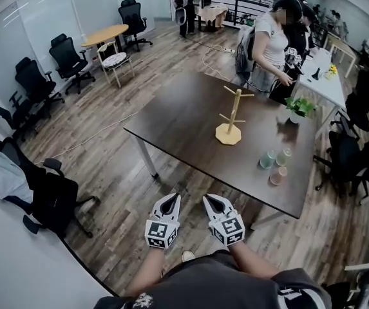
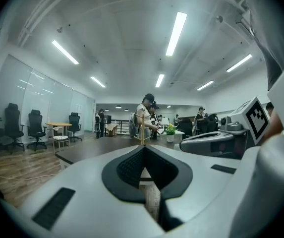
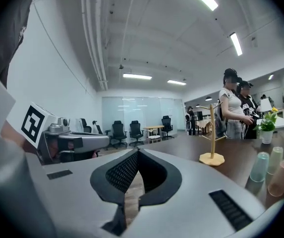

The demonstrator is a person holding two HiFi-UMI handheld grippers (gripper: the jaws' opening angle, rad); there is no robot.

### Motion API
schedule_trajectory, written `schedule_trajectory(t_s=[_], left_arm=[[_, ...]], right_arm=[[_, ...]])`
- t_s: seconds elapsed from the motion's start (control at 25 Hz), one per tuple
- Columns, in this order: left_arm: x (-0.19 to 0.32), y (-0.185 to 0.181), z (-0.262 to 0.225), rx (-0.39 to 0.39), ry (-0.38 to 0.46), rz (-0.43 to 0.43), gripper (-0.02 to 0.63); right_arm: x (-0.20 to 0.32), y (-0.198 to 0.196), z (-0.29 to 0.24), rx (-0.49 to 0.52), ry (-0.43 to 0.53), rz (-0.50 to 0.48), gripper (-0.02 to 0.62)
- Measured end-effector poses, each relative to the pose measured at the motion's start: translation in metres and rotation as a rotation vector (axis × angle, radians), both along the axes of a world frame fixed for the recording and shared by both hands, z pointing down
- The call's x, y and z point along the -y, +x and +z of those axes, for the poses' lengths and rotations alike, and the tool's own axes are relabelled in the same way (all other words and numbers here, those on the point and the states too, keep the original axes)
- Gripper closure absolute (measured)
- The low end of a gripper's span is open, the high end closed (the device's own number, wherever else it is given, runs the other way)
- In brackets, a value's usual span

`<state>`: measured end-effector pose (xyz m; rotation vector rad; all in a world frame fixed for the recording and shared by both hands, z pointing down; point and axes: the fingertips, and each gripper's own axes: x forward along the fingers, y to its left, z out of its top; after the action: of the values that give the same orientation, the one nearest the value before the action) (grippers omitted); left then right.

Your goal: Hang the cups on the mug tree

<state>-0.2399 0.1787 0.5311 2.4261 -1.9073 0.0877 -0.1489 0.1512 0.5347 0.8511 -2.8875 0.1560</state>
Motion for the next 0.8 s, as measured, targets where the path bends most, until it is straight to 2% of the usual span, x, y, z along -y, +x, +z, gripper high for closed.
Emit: schedule_trajectory(t_s=[0.12,0.32,0.8], left_arm=[[0.013,-0.003,0.001,-0.020,-0.005,0.042,0.606],[0.038,0.026,0.019,-0.052,-0.038,0.129,0.606],[0.138,0.078,0.013,-0.030,-0.039,0.271,0.606]], right_arm=[[0.004,0.000,0.007,-0.001,-0.042,0.044,0.571],[0.014,0.025,0.027,-0.017,-0.085,0.116,0.571],[0.117,0.070,0.016,0.014,-0.035,0.239,0.571]])
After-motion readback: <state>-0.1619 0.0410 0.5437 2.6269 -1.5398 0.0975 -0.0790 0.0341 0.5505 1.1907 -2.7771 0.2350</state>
